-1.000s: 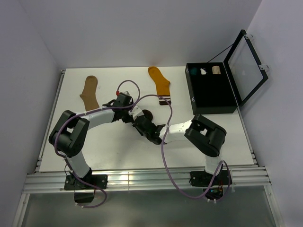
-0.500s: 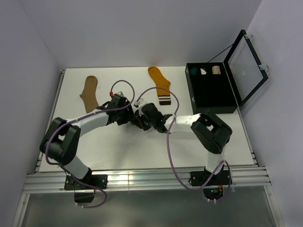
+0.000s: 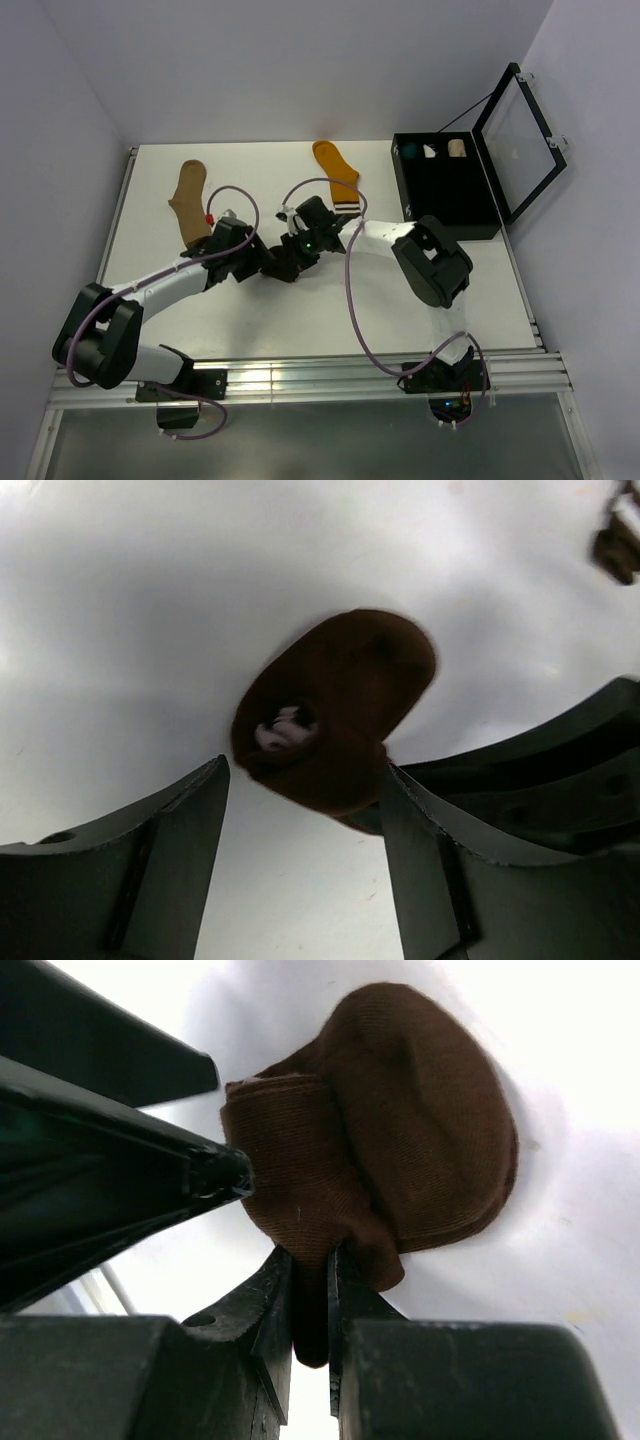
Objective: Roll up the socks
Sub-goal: Roll the sock at the center of the board.
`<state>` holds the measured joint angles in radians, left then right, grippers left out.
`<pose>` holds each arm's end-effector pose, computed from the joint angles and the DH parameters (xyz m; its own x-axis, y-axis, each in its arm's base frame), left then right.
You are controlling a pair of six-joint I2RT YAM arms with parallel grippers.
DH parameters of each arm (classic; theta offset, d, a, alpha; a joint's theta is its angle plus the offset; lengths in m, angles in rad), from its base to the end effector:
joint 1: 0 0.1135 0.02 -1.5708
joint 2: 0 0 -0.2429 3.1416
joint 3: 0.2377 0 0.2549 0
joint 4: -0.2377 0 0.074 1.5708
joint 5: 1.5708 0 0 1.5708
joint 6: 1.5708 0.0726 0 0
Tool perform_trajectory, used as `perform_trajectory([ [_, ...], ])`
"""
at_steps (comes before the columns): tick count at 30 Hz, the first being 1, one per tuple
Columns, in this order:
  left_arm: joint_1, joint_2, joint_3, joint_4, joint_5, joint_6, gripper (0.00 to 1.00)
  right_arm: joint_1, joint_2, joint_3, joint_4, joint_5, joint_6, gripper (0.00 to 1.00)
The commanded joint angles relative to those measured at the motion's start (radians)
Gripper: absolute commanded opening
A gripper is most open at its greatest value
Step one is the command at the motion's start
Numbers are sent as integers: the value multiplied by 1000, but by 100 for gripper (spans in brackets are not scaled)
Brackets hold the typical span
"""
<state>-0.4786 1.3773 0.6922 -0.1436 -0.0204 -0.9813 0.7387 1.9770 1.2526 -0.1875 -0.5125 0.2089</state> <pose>0.2689 -0.1378 0.1336 -0.7363 -0.5542 -0.3882 -0.2946 0.7791 -0.5534 0.2905 0.3127 0.1089 -0.7396 -0.4291 -0.5185 -0.6700 0.5430 0.5062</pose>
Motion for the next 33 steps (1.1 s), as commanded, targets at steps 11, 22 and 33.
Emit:
perform_trajectory([
  [11, 0, -172, -203, 172, -84, -247, 67, -36, 132, 123, -167, -176, 109, 0],
  [22, -2, -61, -218, 234, -62, -293, 59, -39, 157, 119, -119, -230, 181, 0],
  [33, -2, 45, -169, 184, -49, -270, 45, -42, 131, 65, -29, -233, 227, 4],
])
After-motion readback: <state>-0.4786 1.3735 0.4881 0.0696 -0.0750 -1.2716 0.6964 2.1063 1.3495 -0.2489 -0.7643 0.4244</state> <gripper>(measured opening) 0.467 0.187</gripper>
